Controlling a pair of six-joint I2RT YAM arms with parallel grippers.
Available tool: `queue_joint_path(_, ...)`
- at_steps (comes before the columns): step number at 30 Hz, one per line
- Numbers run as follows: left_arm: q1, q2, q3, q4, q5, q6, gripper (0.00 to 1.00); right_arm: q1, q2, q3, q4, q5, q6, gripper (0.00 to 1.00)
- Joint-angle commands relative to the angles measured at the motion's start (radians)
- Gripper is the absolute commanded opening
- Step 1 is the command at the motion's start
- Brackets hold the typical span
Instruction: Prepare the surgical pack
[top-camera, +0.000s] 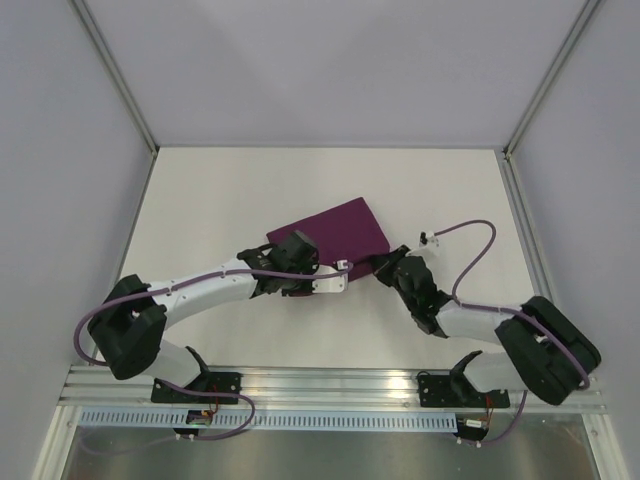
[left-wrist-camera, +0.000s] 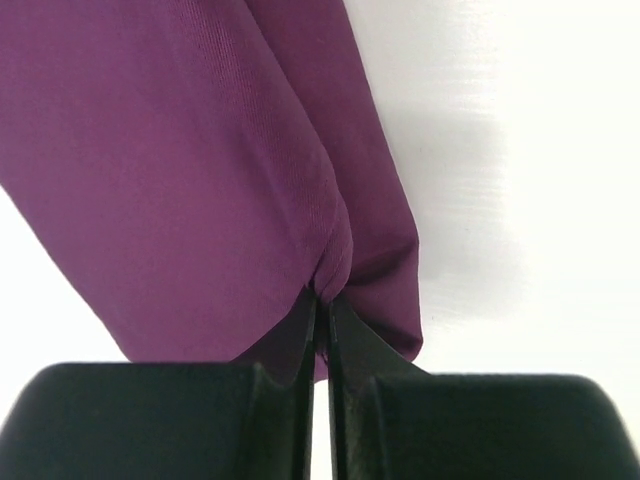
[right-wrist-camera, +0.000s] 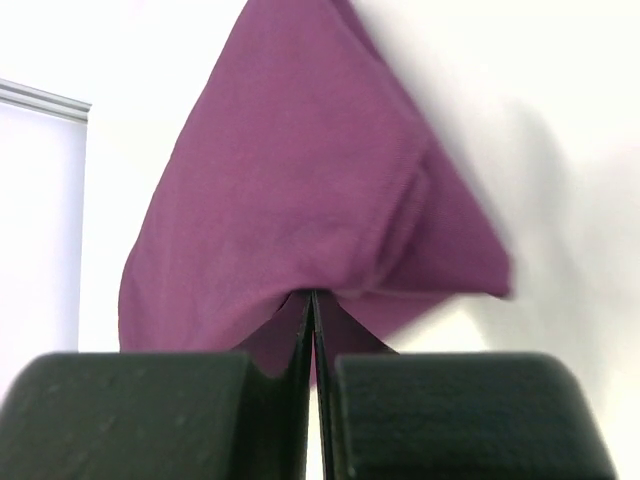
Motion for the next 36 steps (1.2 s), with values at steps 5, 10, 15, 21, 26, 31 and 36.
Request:
queue_joint_path(5,-0.001,0.006,0.029,-0.149,0.063,0.032,0.32,-0.027,-0.383,-0.021,-0.548,-0.004,-0.125,0.01)
queue_joint_path(10,-0.001,-0.028,0.124,-0.299,0.166,0.033,0.53,-0.055,-0.464,0.143,-0.662,-0.113,-0.324,0.12)
queue_joint_path(15,-0.001,-0.077,0.216,-0.317,0.295,-0.037,0.73,-0.144,-0.185,0.330,-0.596,-0.425,-0.412,0.12)
queue_joint_path(21,-0.001,0.079,0.286,-0.171,0.215,-0.148,0.63,-0.144,0.024,0.397,-0.503,-0.485,-0.347,0.04)
queue_joint_path(26,-0.001,0.187,0.280,-0.148,0.204,-0.128,0.46,-0.146,0.063,0.274,-0.402,-0.480,-0.270,0.01)
queue_joint_path(31,-0.001,0.173,0.190,-0.123,0.129,-0.048,0.12,-0.155,0.077,0.185,-0.418,-0.422,-0.253,0.01)
queue_joint_path(36,-0.001,0.165,0.138,-0.136,0.080,-0.017,0.09,-0.211,0.031,0.173,-0.467,-0.425,-0.256,0.00)
